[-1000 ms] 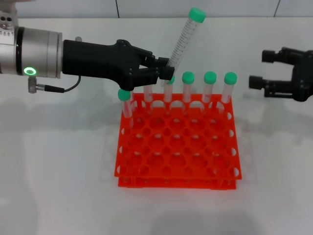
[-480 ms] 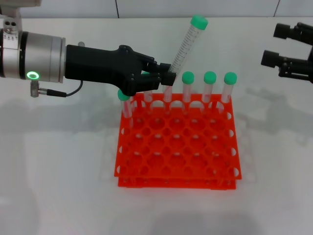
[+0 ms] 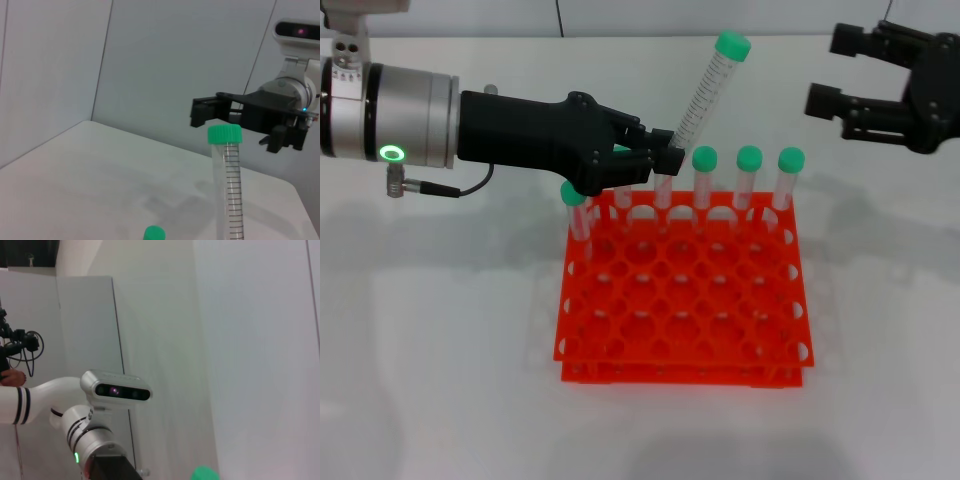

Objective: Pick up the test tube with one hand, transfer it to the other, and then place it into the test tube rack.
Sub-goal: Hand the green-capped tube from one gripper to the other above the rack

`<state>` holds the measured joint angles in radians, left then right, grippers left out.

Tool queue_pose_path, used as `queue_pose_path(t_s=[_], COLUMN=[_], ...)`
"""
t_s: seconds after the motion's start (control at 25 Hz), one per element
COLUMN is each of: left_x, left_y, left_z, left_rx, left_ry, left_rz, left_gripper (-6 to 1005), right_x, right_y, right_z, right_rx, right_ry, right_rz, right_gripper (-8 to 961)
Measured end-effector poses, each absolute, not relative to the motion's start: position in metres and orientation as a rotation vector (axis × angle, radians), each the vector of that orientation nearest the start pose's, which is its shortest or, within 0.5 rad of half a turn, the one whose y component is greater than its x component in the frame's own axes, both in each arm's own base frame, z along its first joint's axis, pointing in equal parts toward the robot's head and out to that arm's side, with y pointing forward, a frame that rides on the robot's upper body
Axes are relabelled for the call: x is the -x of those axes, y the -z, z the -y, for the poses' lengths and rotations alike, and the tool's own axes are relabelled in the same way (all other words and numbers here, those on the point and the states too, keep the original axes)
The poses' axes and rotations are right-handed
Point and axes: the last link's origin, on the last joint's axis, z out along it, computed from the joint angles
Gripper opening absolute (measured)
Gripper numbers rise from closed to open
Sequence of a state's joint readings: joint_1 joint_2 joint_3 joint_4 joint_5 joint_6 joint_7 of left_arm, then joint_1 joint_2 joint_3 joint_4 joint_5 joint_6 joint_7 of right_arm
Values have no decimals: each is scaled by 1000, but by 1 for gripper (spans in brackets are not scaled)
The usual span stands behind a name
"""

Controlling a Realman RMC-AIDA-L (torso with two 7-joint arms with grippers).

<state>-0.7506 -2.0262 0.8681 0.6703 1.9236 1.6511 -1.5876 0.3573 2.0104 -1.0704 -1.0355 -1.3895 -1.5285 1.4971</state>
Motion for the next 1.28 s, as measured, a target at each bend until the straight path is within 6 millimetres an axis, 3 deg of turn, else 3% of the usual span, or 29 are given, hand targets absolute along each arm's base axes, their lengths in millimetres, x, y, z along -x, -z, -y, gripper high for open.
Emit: queue_pose_path(t_s=[0.52, 1.28], left_x=[172, 172], left_y=[-2, -1], left_z=[-367, -366], left_rx=[3009, 3011], left_ry=[723, 724], left_rz=[488, 485], left_gripper=[183, 184], right_x=[-170, -156], right_y=[-46, -37], right_z=[-345, -354], right_rx=[2637, 2666], right_ry=[-1029, -1056], right_rz=[-243, -237], right_gripper=[804, 800])
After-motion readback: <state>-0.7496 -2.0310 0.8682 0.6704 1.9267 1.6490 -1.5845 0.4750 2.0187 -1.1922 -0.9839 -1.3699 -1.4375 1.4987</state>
